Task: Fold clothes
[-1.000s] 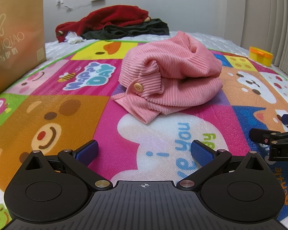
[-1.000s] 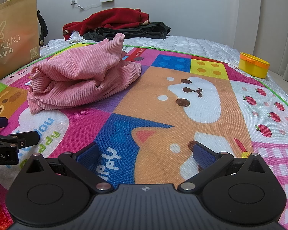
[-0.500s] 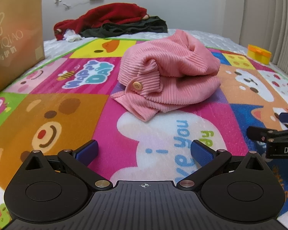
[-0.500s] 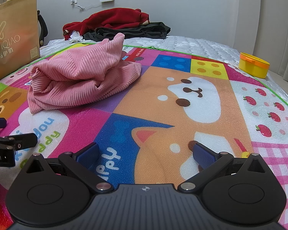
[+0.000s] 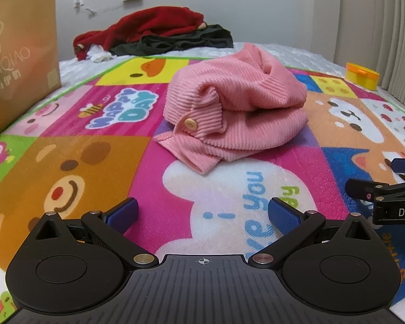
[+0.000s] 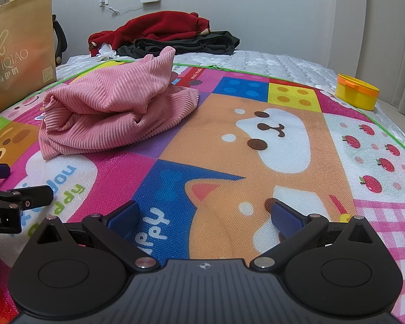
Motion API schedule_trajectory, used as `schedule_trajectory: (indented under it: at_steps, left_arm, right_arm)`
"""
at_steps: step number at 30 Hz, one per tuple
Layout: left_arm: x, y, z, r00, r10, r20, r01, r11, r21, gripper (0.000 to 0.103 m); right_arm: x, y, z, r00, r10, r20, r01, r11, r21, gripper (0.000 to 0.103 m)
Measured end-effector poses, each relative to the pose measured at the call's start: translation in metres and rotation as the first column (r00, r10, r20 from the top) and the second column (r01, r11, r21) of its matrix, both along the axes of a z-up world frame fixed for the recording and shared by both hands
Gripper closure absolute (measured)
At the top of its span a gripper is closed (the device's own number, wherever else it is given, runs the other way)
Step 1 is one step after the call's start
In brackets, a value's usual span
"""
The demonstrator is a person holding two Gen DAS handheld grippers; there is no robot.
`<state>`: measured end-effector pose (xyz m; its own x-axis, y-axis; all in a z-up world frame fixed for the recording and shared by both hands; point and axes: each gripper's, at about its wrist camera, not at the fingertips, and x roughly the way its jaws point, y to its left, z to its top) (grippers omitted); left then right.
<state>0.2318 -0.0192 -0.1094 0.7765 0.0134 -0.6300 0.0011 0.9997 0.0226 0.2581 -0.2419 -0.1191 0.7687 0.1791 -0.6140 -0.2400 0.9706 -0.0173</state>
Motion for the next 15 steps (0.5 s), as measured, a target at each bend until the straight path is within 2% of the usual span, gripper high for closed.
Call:
schedule_trajectory:
  at_steps: [15]
  left_arm:
    - [0.0001,0.0013,0.0002,1.000,0.004,-0.006,-0.004,1.000,-0.011,0.000]
  right_arm:
    - [0.0000,0.0003,-0.0003,1.000,0.000,0.000,0.000,1.000,0.000,0.000]
